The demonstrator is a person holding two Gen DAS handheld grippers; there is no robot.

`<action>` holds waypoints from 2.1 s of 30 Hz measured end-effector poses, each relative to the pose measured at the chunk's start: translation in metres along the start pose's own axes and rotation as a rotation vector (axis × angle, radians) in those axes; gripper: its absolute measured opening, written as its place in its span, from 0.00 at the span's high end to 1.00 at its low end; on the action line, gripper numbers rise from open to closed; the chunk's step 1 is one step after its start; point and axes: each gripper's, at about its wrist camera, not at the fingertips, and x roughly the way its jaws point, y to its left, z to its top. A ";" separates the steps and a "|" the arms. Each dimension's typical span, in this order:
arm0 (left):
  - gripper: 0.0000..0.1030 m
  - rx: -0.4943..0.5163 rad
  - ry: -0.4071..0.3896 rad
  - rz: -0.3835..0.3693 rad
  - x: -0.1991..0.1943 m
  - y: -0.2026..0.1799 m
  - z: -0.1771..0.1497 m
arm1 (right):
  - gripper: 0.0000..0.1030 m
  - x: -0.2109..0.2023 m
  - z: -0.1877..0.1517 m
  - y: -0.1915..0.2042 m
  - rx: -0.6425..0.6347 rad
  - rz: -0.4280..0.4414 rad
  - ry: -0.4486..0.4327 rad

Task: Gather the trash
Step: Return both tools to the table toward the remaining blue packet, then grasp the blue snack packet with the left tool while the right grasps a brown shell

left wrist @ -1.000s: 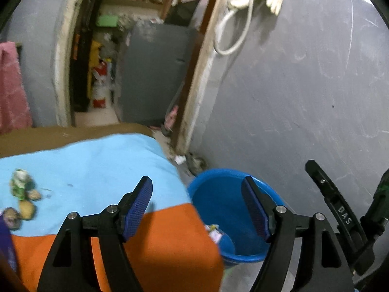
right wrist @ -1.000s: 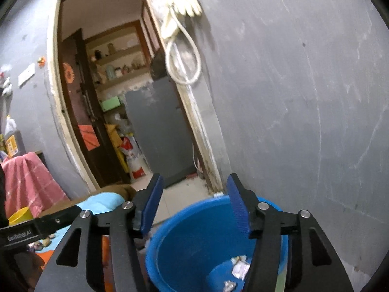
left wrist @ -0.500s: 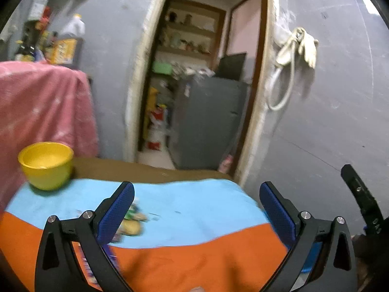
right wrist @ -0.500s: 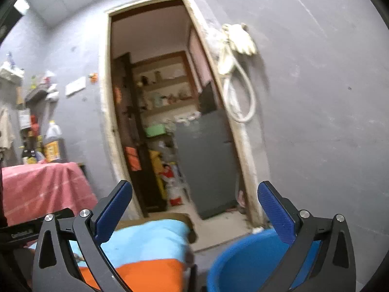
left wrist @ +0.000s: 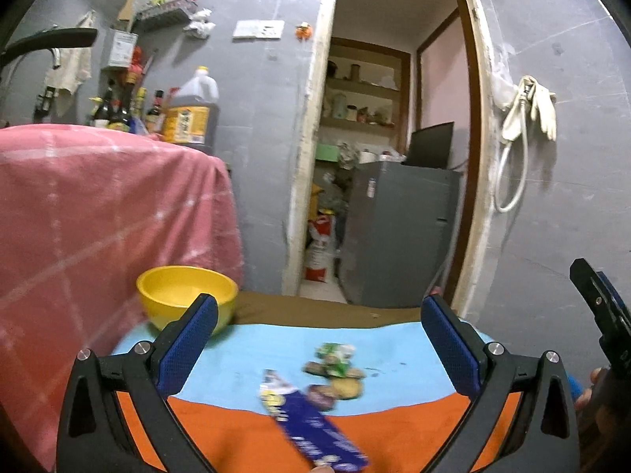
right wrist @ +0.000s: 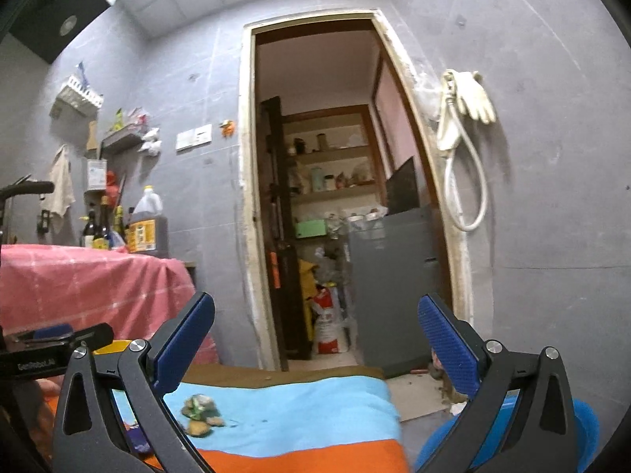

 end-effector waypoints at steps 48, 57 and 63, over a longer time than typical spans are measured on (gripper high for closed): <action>0.76 -0.200 0.668 -0.217 0.115 0.080 -0.068 | 0.59 0.137 -0.117 0.100 -0.168 0.299 0.935; 0.89 -0.210 0.683 -0.254 0.116 0.082 -0.069 | 0.76 0.153 -0.127 0.110 -0.149 0.374 1.025; 0.96 -0.201 0.677 -0.257 0.112 0.081 -0.069 | 0.84 0.148 -0.124 0.110 -0.145 0.384 1.001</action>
